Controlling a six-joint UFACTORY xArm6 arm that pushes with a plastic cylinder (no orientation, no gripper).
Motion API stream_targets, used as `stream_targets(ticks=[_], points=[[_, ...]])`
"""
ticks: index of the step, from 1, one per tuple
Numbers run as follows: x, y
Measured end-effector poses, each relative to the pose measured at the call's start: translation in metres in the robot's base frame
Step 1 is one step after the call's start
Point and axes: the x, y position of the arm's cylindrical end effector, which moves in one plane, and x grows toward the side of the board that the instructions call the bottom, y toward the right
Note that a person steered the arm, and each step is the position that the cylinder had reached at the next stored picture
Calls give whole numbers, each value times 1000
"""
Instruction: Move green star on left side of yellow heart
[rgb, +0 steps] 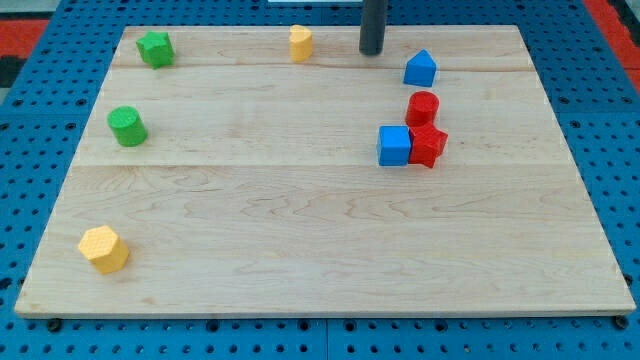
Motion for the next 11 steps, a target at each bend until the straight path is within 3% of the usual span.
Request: stream_targets(ticks=[2,3,4,5,7,9,10,11], points=[[-5,-98],[35,-168],[43,-167],[-7,-179],[1,-369],[59,-246],[67,-247],[93,-312]])
